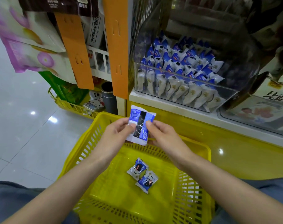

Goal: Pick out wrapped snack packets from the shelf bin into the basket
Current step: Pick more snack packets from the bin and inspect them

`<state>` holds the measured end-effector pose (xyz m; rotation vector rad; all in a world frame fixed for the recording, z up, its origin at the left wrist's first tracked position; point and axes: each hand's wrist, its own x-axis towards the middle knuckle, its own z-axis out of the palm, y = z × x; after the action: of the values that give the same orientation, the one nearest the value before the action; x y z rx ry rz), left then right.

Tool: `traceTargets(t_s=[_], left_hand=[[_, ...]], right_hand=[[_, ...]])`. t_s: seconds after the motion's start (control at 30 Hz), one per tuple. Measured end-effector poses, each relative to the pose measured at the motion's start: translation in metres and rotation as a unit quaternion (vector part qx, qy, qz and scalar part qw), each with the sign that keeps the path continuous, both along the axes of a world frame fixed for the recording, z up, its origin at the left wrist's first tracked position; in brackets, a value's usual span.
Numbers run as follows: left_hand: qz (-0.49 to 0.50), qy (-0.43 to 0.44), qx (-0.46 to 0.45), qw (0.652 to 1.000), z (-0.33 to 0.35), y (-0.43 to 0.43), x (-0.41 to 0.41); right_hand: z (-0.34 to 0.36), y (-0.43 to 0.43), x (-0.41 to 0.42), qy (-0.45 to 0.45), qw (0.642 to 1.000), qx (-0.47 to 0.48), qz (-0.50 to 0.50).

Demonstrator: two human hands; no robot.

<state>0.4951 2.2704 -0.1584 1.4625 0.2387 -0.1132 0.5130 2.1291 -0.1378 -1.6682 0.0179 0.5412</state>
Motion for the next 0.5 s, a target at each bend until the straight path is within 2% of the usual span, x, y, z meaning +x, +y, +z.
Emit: traceTargets(t_s=[0.1,0.17,0.23,0.37,0.5], left_hand=[[0.004,-0.071,0.135,0.988,-0.007,-0.004,-0.003],[0.014,-0.118,0.236,0.965,-0.010,-0.005,-0.005],[0.000,-0.155,0.292,0.944,-0.012,-0.005,-0.005],[-0.042,-0.152,0.307,0.938,-0.017,-0.003,-0.006],[-0.045,-0.108,0.238,0.964,-0.017,-0.002,-0.006]], right_hand=[[-0.001,0.000,-0.001,0.025,0.999,0.022,-0.007],[-0.004,0.000,-0.001,0.034,0.998,0.039,-0.029],[-0.006,0.000,-0.002,0.049,0.996,0.053,-0.043],[-0.011,0.000,-0.003,0.031,0.998,0.031,-0.040],[-0.017,-0.003,-0.004,-0.121,0.987,-0.104,0.019]])
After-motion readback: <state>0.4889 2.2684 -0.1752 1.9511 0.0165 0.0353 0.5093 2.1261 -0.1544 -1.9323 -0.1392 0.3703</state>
